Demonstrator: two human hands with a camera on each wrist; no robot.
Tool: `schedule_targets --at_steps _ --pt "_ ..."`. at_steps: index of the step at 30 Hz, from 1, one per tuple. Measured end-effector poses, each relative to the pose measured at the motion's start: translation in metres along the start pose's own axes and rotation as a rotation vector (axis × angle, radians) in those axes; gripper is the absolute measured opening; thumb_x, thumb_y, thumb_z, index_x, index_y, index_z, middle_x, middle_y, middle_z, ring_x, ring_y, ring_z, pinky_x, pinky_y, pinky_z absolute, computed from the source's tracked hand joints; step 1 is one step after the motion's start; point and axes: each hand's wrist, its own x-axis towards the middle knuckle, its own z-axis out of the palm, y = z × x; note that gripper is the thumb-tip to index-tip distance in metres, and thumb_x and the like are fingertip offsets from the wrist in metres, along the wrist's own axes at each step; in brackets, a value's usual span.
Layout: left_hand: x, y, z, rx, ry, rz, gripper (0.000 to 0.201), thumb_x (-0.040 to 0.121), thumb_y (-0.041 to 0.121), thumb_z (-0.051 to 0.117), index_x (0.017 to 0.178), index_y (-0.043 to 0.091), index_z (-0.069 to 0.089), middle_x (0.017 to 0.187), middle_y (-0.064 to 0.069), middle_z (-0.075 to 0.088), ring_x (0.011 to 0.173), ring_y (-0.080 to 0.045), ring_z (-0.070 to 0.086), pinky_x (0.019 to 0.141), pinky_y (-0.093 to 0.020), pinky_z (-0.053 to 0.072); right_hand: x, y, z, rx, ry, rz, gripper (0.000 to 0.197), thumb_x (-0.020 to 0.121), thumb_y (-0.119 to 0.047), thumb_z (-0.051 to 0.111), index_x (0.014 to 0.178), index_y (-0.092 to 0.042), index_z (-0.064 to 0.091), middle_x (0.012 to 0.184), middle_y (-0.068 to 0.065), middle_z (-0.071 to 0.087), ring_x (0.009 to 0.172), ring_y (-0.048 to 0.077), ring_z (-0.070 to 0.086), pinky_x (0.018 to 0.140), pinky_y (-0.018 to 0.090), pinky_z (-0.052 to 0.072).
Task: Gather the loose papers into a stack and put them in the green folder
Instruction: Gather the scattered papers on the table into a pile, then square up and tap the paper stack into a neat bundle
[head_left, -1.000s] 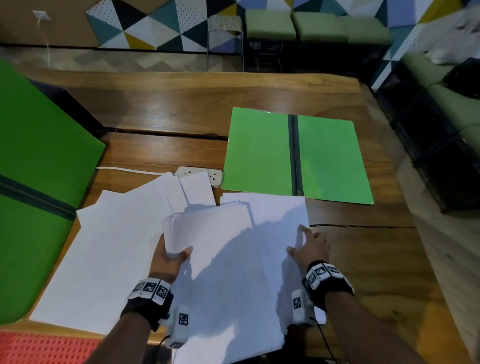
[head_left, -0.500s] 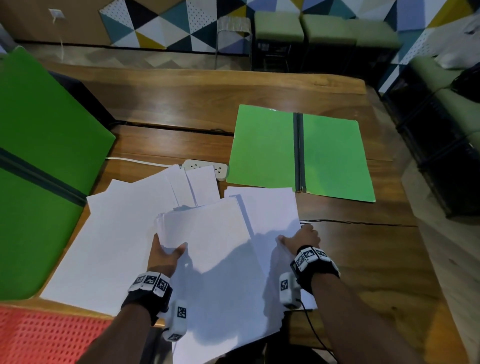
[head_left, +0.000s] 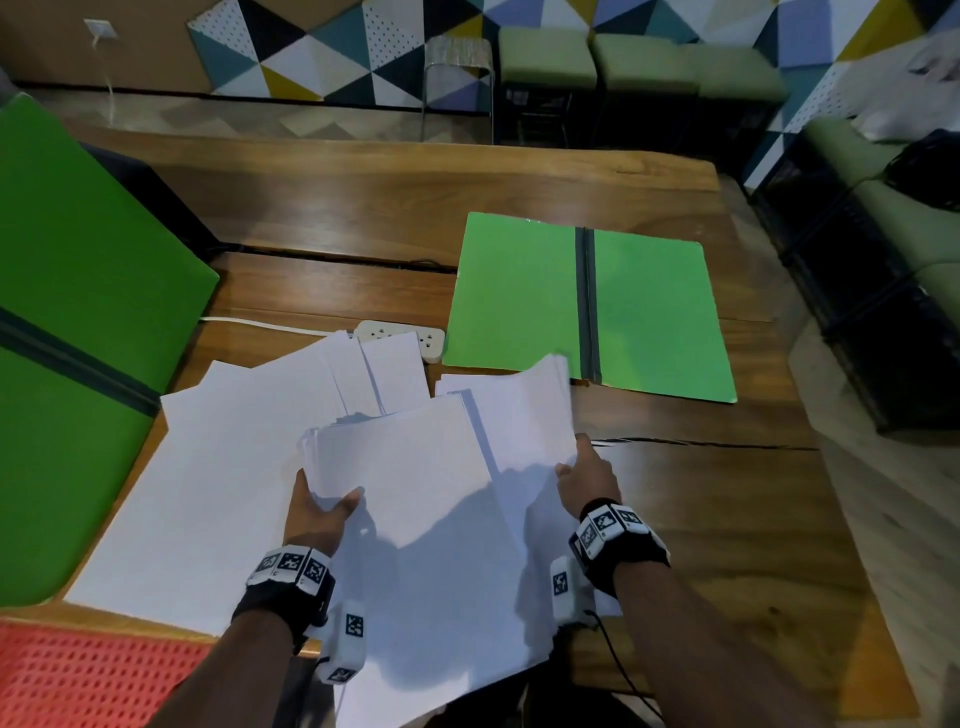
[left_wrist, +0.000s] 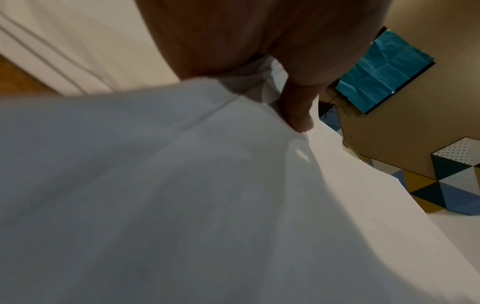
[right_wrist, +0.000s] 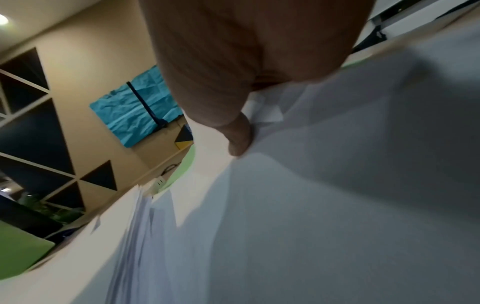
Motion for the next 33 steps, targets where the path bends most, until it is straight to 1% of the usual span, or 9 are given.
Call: schedule_targets --at_steps 3,8,10,13,18,21,25,30,33 --pt "0.001 -0.001 -0.001 -0.003 -0.010 0.003 0.046 0.078 0.004 0.073 0.117 0.010 0.049 0.103 -0.010 0.063 0.093 -0.027 0.060 0.081 -0.035 0.045 -0.008 0.006 -0.013 0.050 -0.018 -0.154 0.038 0.093 -0.009 0.050 0.128 -0.022 0.043 0.084 0.011 0.065 0.076 0.028 0.059 0.072 0.035 0.051" --pt "0.001 0.000 0.000 -0.009 0.002 -0.006 0.047 0.078 0.005 0.073 0.118 0.012 0.049 0.106 -0.012 0.064 0.095 -0.028 0.061 0.083 -0.036 0.046 -0.015 -0.001 -0.057 0.122 0.033 -0.197 0.047 0.091 -0.003 0.048 0.127 -0.033 0.042 0.117 0.000 0.064 0.098 0.019 0.064 0.081 0.039 0.055" --pt "0.000 0.001 0.001 -0.008 0.007 -0.003 0.046 0.078 0.004 0.073 0.117 0.012 0.049 0.105 -0.012 0.064 0.094 -0.028 0.061 0.083 -0.037 0.046 -0.013 -0.008 -0.081 0.138 0.086 -0.185 0.059 0.089 0.004 0.048 0.134 -0.033 0.036 0.112 -0.007 0.061 0.095 0.016 0.064 0.068 0.034 0.055" --pt "0.001 -0.001 0.000 0.003 0.005 -0.016 0.045 0.076 0.009 0.075 0.114 0.013 0.050 0.103 -0.011 0.065 0.094 -0.030 0.063 0.082 -0.038 0.049 -0.011 -0.021 -0.122 0.123 0.283 -0.281 0.034 0.091 -0.004 0.056 0.121 -0.014 0.046 0.092 0.001 0.055 0.089 0.027 0.062 0.066 0.026 0.040" --pt "-0.002 0.002 -0.002 -0.043 -0.006 -0.006 0.041 0.077 0.015 0.076 0.112 0.011 0.057 0.103 -0.009 0.066 0.093 -0.027 0.063 0.083 -0.040 0.051 0.008 -0.024 -0.166 0.319 0.430 -0.367 0.039 0.081 -0.011 0.068 0.117 -0.011 0.050 0.107 0.018 0.063 0.095 0.030 0.061 0.078 0.037 0.049" --pt "-0.005 -0.001 -0.002 -0.118 0.004 -0.074 0.042 0.082 0.021 0.072 0.120 0.011 0.056 0.109 -0.006 0.066 0.099 -0.027 0.062 0.089 -0.042 0.049 0.011 -0.027 -0.143 0.317 0.311 -0.374 0.043 0.079 -0.016 0.069 0.117 -0.007 0.052 0.111 0.017 0.063 0.093 0.029 0.061 0.073 0.034 0.046" --pt "-0.010 0.002 0.000 -0.202 -0.007 -0.102 0.029 0.089 0.024 0.065 0.114 0.012 0.058 0.099 -0.008 0.069 0.092 -0.030 0.065 0.076 -0.035 0.050 -0.010 -0.017 -0.052 0.407 -0.037 -0.302 0.049 0.086 -0.001 0.063 0.132 -0.005 0.045 0.118 0.001 0.057 0.115 0.024 0.057 0.097 0.030 0.042" --pt "-0.019 0.011 0.003 -0.238 0.034 -0.125 0.015 0.093 0.028 0.059 0.104 0.019 0.055 0.089 -0.001 0.063 0.082 -0.022 0.062 0.071 -0.030 0.048 -0.033 -0.004 0.034 0.408 -0.230 -0.253 0.068 0.085 0.001 0.059 0.142 -0.014 0.025 0.120 0.001 0.054 0.107 0.019 0.055 0.088 0.020 0.038" --pt "-0.016 0.007 0.005 -0.247 0.055 -0.146 0.041 0.091 0.029 0.061 0.126 0.011 0.049 0.112 -0.005 0.062 0.101 -0.024 0.059 0.090 -0.035 0.046 -0.040 -0.013 0.056 0.355 -0.260 -0.263 0.078 0.084 0.007 0.055 0.147 -0.019 0.019 0.120 -0.003 0.052 0.107 0.016 0.053 0.089 0.019 0.037"
